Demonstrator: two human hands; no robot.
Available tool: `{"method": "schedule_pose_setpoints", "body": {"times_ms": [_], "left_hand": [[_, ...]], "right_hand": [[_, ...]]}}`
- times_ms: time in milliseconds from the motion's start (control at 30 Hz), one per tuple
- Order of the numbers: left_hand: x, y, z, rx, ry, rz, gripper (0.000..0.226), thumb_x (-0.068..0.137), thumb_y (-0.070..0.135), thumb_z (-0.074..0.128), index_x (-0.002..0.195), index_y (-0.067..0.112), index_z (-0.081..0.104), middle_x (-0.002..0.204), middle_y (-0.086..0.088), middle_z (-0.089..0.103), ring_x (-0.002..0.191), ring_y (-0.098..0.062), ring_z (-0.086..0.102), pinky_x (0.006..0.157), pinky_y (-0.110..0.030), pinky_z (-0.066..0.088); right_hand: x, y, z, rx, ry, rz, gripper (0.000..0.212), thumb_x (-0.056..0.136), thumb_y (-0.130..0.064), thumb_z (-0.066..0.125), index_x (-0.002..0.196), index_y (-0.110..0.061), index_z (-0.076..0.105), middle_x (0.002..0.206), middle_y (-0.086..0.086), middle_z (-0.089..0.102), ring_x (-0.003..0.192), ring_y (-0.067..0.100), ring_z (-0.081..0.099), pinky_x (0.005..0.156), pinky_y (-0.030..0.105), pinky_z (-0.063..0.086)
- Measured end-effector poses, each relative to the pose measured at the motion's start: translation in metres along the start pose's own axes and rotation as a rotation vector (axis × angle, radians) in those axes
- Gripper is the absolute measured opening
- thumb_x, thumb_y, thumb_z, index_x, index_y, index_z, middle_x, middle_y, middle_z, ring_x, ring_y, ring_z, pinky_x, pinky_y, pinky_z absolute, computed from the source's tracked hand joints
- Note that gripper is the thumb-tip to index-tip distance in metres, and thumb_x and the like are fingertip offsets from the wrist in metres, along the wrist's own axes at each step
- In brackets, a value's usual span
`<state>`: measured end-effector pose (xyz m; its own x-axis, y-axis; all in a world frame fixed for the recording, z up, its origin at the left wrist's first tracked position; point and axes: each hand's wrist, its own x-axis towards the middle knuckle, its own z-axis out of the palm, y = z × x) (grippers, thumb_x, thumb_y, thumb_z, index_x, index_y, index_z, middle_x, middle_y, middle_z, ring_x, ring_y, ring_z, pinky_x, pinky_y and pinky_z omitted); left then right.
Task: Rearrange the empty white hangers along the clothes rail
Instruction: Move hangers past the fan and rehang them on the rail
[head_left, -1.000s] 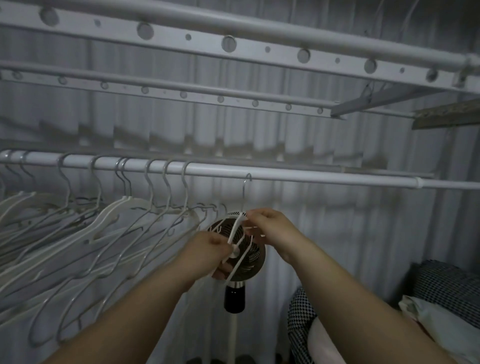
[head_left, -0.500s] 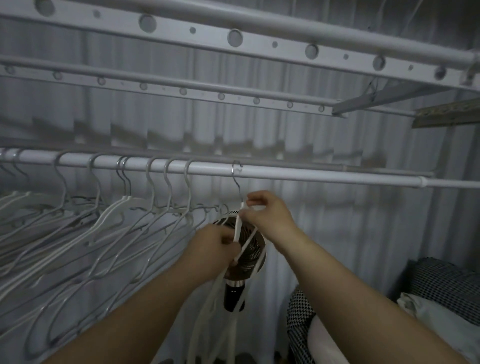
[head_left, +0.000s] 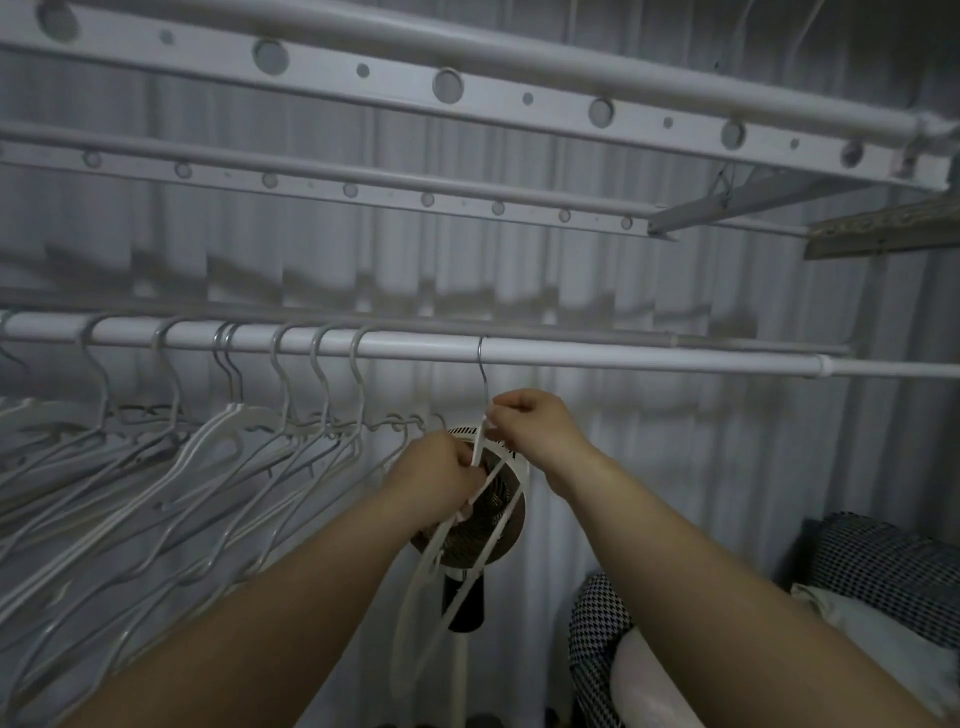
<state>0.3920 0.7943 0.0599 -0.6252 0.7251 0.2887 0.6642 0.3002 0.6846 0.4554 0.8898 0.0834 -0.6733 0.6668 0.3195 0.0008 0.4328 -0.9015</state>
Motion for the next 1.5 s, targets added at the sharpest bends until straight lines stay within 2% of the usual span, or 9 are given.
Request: {"method": "schedule_pose_setpoints", "body": {"times_ms": [167, 267, 467, 700, 867, 1133, 1233, 1400, 1500], "left_hand": [[-0.003, -0.003, 0.007, 0.036, 0.021, 0.044, 0.037, 0.086, 0.010, 0.048, 0.050, 0.019, 0.048, 0.052, 0.003, 0.046, 0.052, -0.007, 0.044, 0.050, -0.021, 0.034], [-0.007, -0.010, 0.002, -0.111, -0.025, 0.064, 0.027, 0.093, 0.017, 0.044, 0.077, 0.013, 0.065, 0.061, 0.002, 0.054, 0.057, -0.009, 0.051, 0.052, -0.014, 0.042], [-0.007, -0.027, -0.027, -0.076, 0.240, 0.150, 0.030, 0.094, 0.013, 0.042, 0.118, 0.009, 0.060, 0.126, -0.008, 0.059, 0.116, -0.021, 0.053, 0.086, -0.016, 0.033], [0.007, -0.040, -0.027, 0.066, 0.359, 0.354, 0.036, 0.090, 0.009, 0.038, 0.121, 0.003, 0.056, 0.129, -0.015, 0.054, 0.122, -0.029, 0.046, 0.104, -0.032, 0.032], [0.018, -0.036, -0.008, 0.213, 0.382, 0.421, 0.052, 0.075, 0.016, 0.035, 0.120, 0.002, 0.057, 0.131, -0.019, 0.052, 0.124, -0.036, 0.046, 0.106, -0.046, 0.031], [0.044, 0.028, 0.061, 0.314, 0.464, 0.500, 0.047, 0.078, 0.017, 0.041, 0.120, 0.002, 0.057, 0.130, -0.019, 0.054, 0.125, -0.036, 0.046, 0.106, -0.040, 0.023], [0.055, 0.070, 0.108, 0.304, 0.424, 0.521, 0.049, 0.076, 0.022, 0.043, 0.119, 0.003, 0.058, 0.130, -0.016, 0.054, 0.126, -0.033, 0.046, 0.105, -0.033, 0.016], [0.082, 0.149, 0.177, 0.464, 0.447, 0.666, 0.044, 0.072, 0.026, 0.040, 0.101, 0.005, 0.066, 0.102, -0.013, 0.070, 0.097, -0.031, 0.067, 0.090, -0.035, 0.047], [0.099, 0.182, 0.206, 0.502, 0.501, 0.652, 0.045, 0.071, 0.027, 0.040, 0.101, 0.005, 0.066, 0.103, -0.014, 0.070, 0.096, -0.032, 0.067, 0.094, -0.035, 0.033]], "right_hand": [[0.000, 0.006, 0.003, -0.028, 0.014, 0.019, 0.020, 0.089, -0.011, 0.053, 0.103, 0.001, 0.061, 0.102, 0.023, 0.062, 0.093, 0.027, 0.059, 0.069, 0.025, 0.041], [-0.001, 0.009, 0.005, -0.046, -0.004, 0.055, 0.014, 0.090, -0.018, 0.054, 0.077, -0.011, 0.056, 0.081, 0.008, 0.056, 0.084, 0.023, 0.056, 0.064, 0.025, 0.040], [-0.011, 0.012, 0.014, -0.198, -0.095, 0.177, 0.055, 0.087, -0.023, 0.059, 0.132, -0.011, 0.031, 0.092, 0.004, 0.059, 0.058, 0.012, 0.054, 0.054, 0.024, 0.044], [-0.020, 0.034, 0.024, -0.416, -0.059, 0.217, 0.063, 0.078, -0.017, 0.063, 0.132, -0.012, 0.030, 0.116, 0.012, 0.062, 0.091, 0.023, 0.060, 0.057, 0.025, 0.043], [-0.026, 0.059, 0.001, -0.593, 0.069, 0.181, 0.027, 0.089, -0.009, 0.044, 0.115, -0.004, 0.051, 0.112, 0.017, 0.064, 0.095, 0.036, 0.064, 0.082, 0.040, 0.054], [-0.018, 0.111, -0.118, -0.505, 0.140, 0.109, 0.017, 0.094, -0.011, 0.043, 0.082, -0.013, 0.055, 0.090, 0.013, 0.072, 0.023, 0.001, 0.045, 0.034, 0.013, 0.039], [-0.011, 0.131, -0.186, -0.503, 0.165, 0.149, 0.020, 0.093, -0.012, 0.044, 0.077, -0.017, 0.053, 0.081, 0.009, 0.069, 0.024, 0.003, 0.045, 0.029, 0.013, 0.037], [-0.004, 0.148, -0.293, -0.497, 0.192, 0.183, 0.017, 0.092, -0.008, 0.046, 0.079, -0.017, 0.052, 0.068, 0.001, 0.061, 0.036, 0.008, 0.051, 0.035, 0.020, 0.042], [0.003, 0.160, -0.341, -0.540, 0.195, 0.207, 0.015, 0.094, -0.012, 0.045, 0.082, -0.015, 0.054, 0.068, -0.001, 0.061, 0.041, 0.012, 0.052, 0.033, 0.018, 0.041]]}}
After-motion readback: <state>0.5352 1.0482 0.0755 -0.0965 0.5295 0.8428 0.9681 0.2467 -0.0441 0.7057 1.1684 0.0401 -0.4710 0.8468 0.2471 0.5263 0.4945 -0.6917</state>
